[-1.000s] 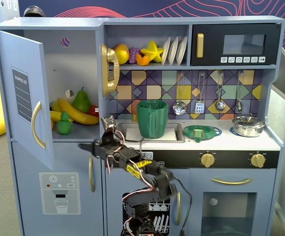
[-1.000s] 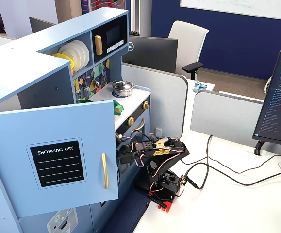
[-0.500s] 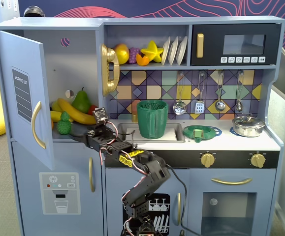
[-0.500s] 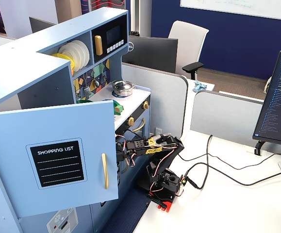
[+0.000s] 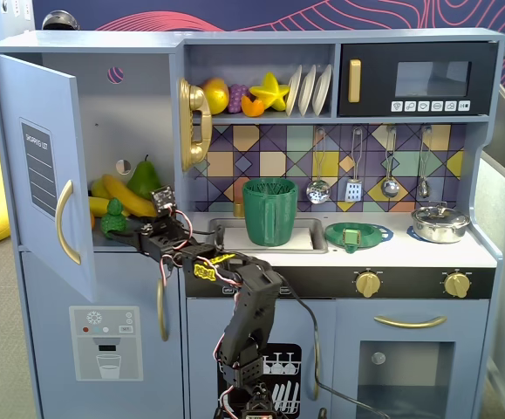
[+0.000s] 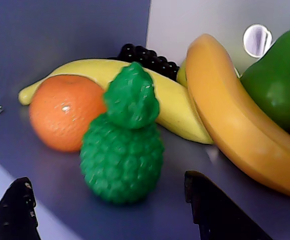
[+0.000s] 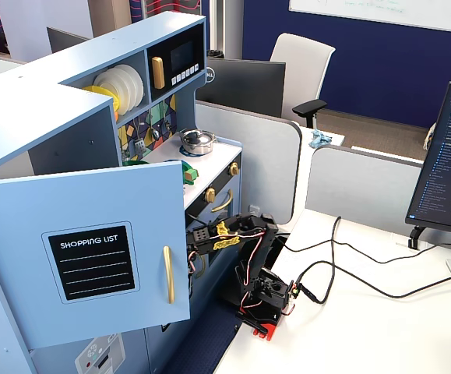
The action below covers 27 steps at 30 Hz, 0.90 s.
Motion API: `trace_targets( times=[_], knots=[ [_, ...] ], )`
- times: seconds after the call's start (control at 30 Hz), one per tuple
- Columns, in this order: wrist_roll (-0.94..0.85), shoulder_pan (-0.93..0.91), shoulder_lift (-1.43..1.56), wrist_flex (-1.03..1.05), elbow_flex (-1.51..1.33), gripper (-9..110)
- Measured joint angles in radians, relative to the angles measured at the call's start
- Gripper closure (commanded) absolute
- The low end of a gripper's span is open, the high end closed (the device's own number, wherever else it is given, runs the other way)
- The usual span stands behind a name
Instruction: Pick up the green pineapple from the left cabinet and place it in the green recipient
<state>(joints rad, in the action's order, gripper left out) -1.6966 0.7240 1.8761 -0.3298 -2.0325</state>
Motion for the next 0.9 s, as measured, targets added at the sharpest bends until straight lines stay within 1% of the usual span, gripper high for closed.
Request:
trace_targets(
  times=[0.27, 0.6, 0.9],
  knots=[
    [0.110, 0.000, -0.138, -0.040, 0.103, 68],
    [0.152, 0.000, -0.285, -0.054, 0.221, 68],
    [0.170, -0.005, -0.448, -0.061, 0.408, 68]
  ],
)
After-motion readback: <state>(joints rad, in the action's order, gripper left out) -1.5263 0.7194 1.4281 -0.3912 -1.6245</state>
